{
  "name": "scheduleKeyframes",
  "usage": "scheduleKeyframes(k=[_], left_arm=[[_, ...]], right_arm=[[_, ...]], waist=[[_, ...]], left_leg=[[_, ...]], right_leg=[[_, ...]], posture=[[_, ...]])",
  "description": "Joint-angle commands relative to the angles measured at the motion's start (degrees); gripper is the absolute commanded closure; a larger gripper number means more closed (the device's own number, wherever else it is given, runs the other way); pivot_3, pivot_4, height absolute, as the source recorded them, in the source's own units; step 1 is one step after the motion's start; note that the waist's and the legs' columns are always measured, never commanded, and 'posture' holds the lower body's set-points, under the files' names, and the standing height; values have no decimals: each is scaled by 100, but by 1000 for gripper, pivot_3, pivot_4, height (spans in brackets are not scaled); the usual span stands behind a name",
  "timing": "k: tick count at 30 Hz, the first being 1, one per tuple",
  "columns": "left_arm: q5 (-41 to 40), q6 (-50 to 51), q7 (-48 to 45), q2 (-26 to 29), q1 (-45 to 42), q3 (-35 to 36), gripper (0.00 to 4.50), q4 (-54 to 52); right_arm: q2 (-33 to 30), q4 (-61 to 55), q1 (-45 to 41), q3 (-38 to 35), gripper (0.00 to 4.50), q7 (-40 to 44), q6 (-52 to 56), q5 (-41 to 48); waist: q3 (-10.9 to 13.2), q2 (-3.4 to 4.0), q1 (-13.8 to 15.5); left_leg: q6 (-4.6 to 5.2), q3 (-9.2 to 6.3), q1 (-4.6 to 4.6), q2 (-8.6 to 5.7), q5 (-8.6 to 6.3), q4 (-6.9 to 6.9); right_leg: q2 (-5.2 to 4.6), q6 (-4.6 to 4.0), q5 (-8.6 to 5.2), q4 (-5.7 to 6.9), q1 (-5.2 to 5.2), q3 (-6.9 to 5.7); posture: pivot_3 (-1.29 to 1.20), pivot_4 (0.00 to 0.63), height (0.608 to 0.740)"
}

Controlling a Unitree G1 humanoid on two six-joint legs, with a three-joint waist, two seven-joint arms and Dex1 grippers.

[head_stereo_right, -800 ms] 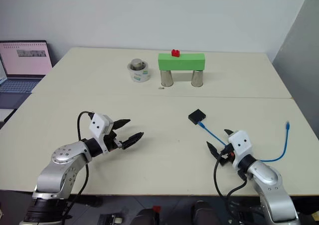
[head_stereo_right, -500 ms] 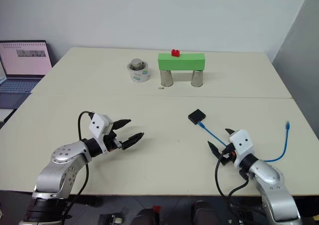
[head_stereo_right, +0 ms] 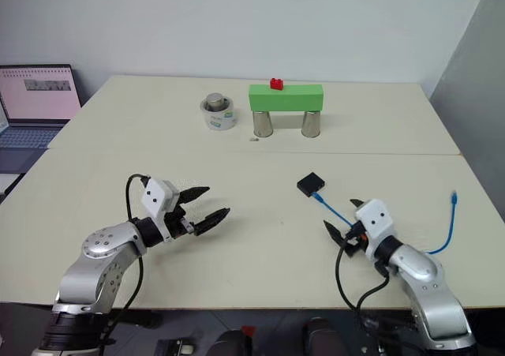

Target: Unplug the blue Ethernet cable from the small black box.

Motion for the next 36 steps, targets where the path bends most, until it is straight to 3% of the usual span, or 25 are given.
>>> scheduleKeyframes(k=[1,19,27,36], left_arm=[[-228,44,-311,56,-300,-56,18,-73],[122,-557,-1304,398,-808,-426,18,720],[186,-770,-1300,267,-862,-424,0,1185],[-312,174,-1582,225,-1356,-364,0,1561]], right_arm=[[68,136,-404,187,40,-151,148,-196],[765,2719,-2173,407,40,-298,17,-402],[721,2954,-2289,451,2126,-243,-26,-487],[261,2383,-2275,832,4284,394,-378,-666]], waist=[[1,-1,0],[6,-2,-10],[6,-2,-11],[7,-2,-9]], left_leg=[[0,1,-3,0,0,0],[1,7,-9,2,0,-1],[1,6,-7,2,0,1],[2,6,-9,1,0,2]], right_leg=[[0,0,0,0,-3,1],[5,-2,0,-1,-13,6],[5,-2,0,4,-12,7],[5,-2,0,3,-13,6]], posture=[[0,150,740],[0,150,740],[0,150,740],[0,150,740]])
